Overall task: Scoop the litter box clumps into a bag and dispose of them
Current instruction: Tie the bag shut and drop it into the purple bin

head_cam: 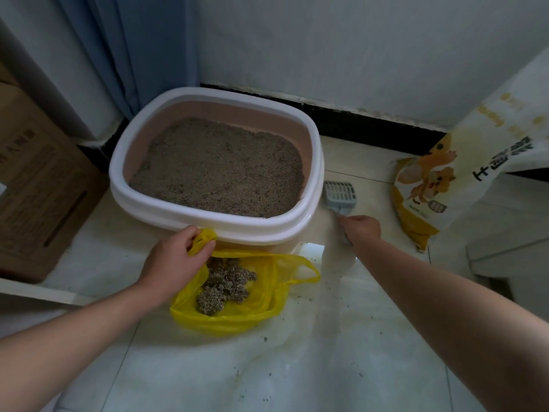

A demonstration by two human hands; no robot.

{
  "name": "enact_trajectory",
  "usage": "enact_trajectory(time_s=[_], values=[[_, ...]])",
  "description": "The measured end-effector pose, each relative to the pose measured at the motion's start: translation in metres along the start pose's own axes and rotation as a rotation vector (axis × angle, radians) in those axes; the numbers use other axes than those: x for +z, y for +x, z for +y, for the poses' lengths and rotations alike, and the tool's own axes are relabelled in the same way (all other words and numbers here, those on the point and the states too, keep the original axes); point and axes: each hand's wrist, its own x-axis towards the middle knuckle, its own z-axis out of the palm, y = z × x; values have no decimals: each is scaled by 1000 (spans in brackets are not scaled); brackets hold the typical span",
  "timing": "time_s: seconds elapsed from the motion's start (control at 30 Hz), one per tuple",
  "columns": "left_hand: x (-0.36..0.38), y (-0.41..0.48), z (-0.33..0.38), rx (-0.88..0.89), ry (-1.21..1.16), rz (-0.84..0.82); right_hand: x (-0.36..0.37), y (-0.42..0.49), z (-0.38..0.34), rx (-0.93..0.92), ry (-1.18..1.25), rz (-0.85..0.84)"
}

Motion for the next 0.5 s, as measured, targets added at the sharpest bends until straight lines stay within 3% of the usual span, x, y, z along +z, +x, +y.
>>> enact_trajectory(time_s=[0.5], values=[[-3, -1, -6, -28, 2, -4, 1, -5, 10, -164, -357, 29]])
